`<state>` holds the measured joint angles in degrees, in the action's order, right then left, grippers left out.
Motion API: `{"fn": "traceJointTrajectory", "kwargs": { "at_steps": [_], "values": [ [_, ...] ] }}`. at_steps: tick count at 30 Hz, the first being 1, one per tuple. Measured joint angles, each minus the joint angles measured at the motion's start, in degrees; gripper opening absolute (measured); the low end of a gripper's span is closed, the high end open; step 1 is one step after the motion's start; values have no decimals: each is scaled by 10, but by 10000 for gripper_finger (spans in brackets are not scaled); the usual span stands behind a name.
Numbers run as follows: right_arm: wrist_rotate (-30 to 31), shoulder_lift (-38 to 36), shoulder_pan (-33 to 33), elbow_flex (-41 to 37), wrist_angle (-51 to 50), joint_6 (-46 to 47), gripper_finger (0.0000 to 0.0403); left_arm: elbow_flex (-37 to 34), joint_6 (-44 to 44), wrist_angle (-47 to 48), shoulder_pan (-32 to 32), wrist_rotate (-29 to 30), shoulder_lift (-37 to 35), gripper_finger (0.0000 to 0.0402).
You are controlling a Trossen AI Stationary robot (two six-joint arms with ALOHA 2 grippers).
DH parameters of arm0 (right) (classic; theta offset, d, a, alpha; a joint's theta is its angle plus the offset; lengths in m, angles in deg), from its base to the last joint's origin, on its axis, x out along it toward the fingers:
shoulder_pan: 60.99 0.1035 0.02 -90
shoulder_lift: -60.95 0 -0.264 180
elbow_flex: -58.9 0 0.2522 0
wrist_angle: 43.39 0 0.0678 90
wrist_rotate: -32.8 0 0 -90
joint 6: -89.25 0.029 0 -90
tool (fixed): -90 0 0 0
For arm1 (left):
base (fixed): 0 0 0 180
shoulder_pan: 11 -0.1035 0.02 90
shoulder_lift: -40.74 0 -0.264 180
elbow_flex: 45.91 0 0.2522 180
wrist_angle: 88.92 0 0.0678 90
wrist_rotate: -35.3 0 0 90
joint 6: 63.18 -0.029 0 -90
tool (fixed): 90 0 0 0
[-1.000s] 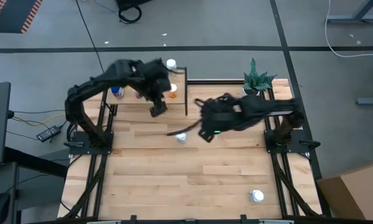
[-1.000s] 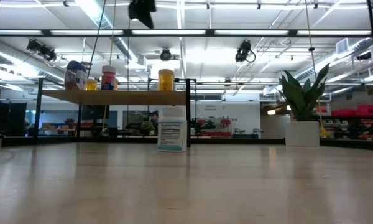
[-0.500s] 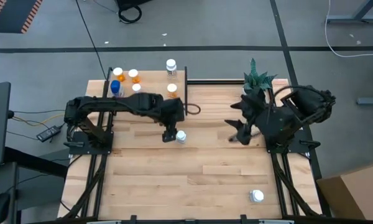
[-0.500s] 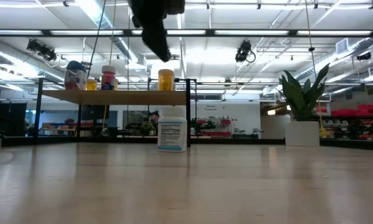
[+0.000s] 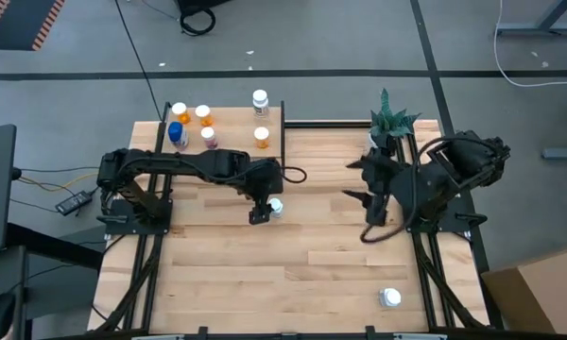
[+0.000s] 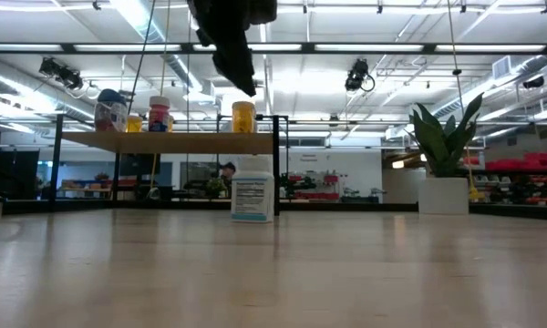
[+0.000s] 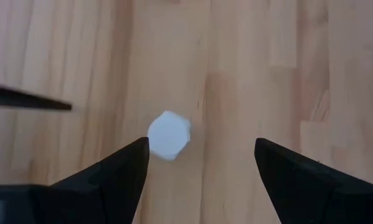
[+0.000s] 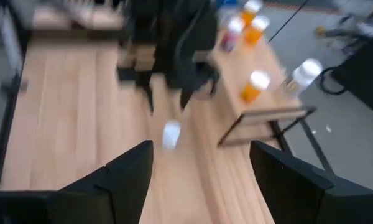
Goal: Pick and place medicine bottles onto shelf by color
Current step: Put the top white and blue pill bottle on the shelf
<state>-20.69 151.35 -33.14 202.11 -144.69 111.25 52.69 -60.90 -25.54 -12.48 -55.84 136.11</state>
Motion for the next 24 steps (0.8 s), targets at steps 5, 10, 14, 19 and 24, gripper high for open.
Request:
{"fn": "traceJointTrajectory", "kwargs": {
  "at_steps": [5,10,14,19,24],
  "values": [
    [-40,-15,19,-25,-24,-14,276,0,-34,-10,2,-2,26,298],
    [-41,-57,26,-112,-18,3,276,0,-42,-13,1,2,54,298],
    [-47,-115,35,-244,19,61,276,0,-44,-22,0,19,68,298],
    [-53,-186,62,-414,126,131,276,0,-60,-20,0,33,76,298],
    [-52,-219,80,-503,216,159,276,0,-81,-19,1,25,77,298]
  ]
}}
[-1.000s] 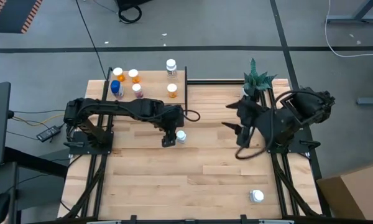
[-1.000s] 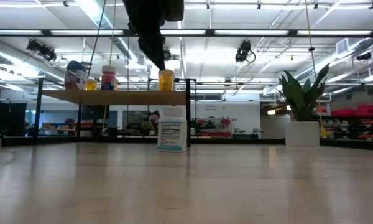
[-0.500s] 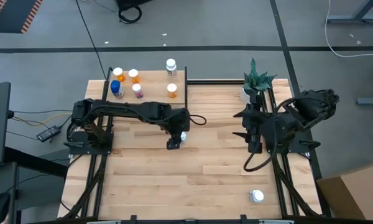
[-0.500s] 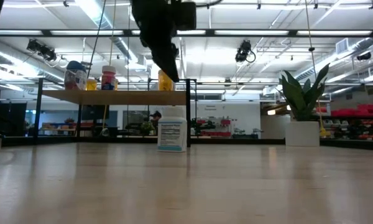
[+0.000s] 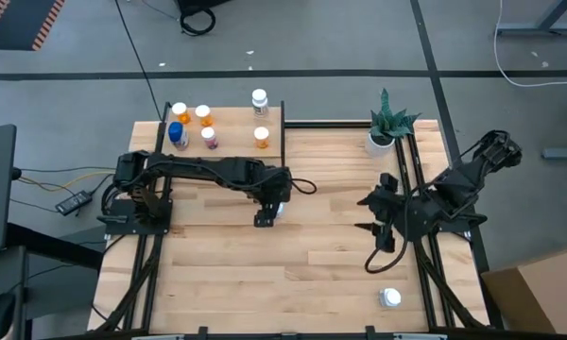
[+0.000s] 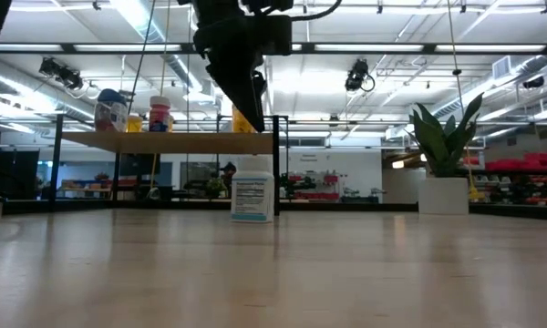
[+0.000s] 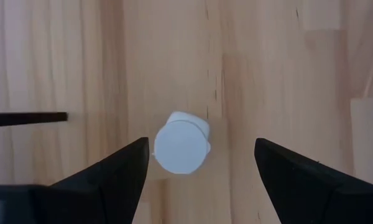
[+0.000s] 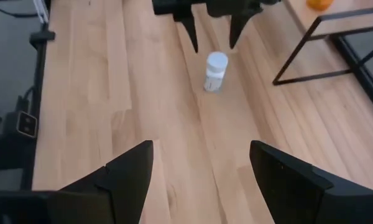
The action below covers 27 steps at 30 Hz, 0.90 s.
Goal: Pick and place medicine bottles onto shelf by color
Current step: Put the top white and blue pill bottle on the shelf
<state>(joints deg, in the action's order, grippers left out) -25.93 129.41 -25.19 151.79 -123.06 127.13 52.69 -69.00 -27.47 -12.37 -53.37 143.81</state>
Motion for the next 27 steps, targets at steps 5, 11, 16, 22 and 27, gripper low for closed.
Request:
{"fn": "traceJointTrajectory", "kwargs": {
  "at_steps": [5,11,16,22,27],
  "values": [
    [2,0,0,-45,18,5,276,1,-13,2,-2,-5,17,298],
    [12,1,0,-95,85,-1,276,0,-12,-2,-5,-13,38,298],
    [21,0,0,-89,139,-12,276,0,-11,-9,-4,-23,40,298],
    [36,-5,0,-79,152,-20,276,0,-27,-8,-8,2,46,298],
    [37,-5,0,-79,151,-9,276,1,-29,9,-12,4,67,298]
  ]
}}
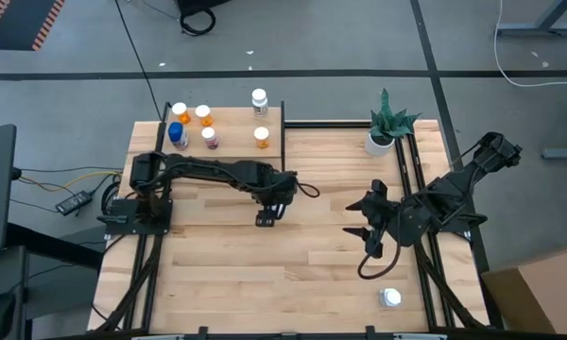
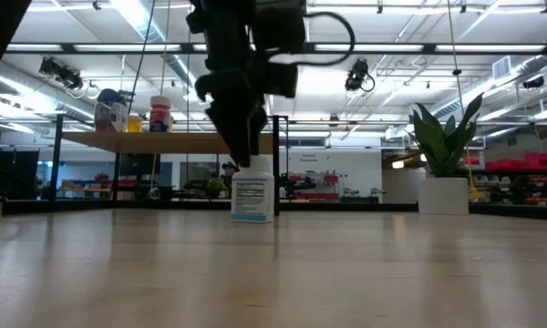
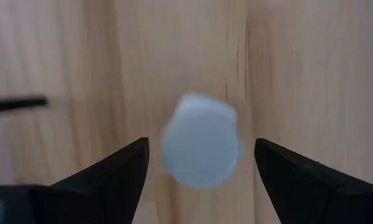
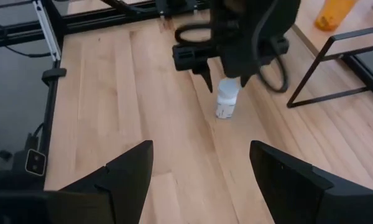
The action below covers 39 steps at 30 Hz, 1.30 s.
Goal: Pick and place medicine bottles onto shelf by color
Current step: Put the top white and blue pill bottle on the shelf
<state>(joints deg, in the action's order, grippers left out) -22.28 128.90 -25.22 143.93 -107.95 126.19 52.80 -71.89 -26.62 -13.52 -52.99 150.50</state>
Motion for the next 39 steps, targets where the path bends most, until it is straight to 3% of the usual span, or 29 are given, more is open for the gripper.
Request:
{"fn": "traceJointTrajectory", "kwargs": {
  "at_steps": [20,33,39],
  "values": [
    [-2,0,0,0,0,15,276,-1,36,-16,1,0,17,294],
    [-2,0,0,0,0,15,276,-1,83,-17,2,0,16,189],
    [-2,0,0,0,-1,34,276,2,115,-4,2,-1,8,188]
  ]
}}
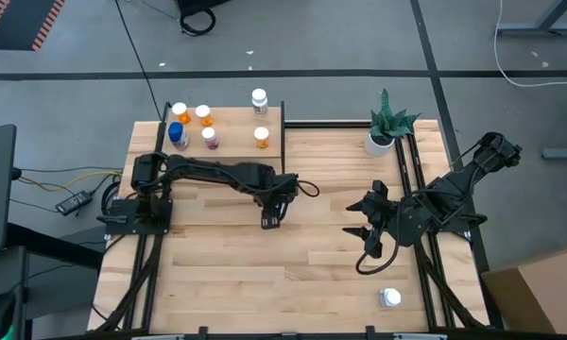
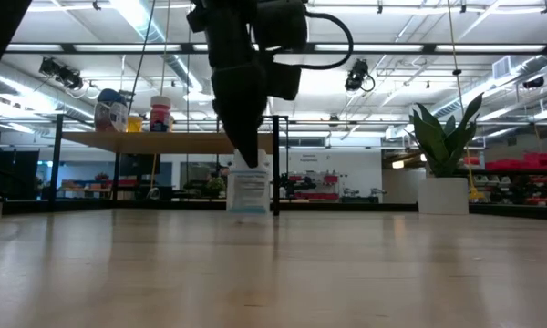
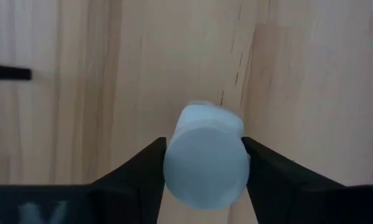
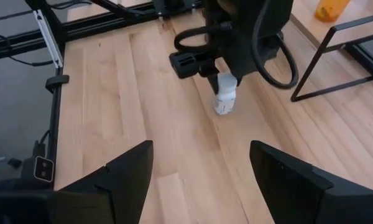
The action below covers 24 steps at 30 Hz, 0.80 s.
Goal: Pick and place medicine bottles onto shelf by color
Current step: Put the top white and blue pill bottle on the shelf
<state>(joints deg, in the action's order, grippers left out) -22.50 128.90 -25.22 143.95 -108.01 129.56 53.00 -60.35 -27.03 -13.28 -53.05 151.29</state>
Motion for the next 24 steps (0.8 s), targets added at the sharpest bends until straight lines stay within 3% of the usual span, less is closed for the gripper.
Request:
{"fn": "traceJointTrajectory", "kwargs": {
  "at_steps": [6,12,16,20,24],
  "values": [
    [0,0,0,0,-2,5,276,62,27,89,0,0,-12,210],
    [2,0,0,1,-2,-3,276,190,45,202,0,0,-12,185],
    [3,0,0,1,-2,-4,276,284,58,279,-2,2,-12,197],
    [8,0,0,1,-2,-1,276,361,70,355,-9,41,-12,213],
    [14,0,0,1,-2,-2,276,405,73,408,-36,62,-13,200]
  ]
}}
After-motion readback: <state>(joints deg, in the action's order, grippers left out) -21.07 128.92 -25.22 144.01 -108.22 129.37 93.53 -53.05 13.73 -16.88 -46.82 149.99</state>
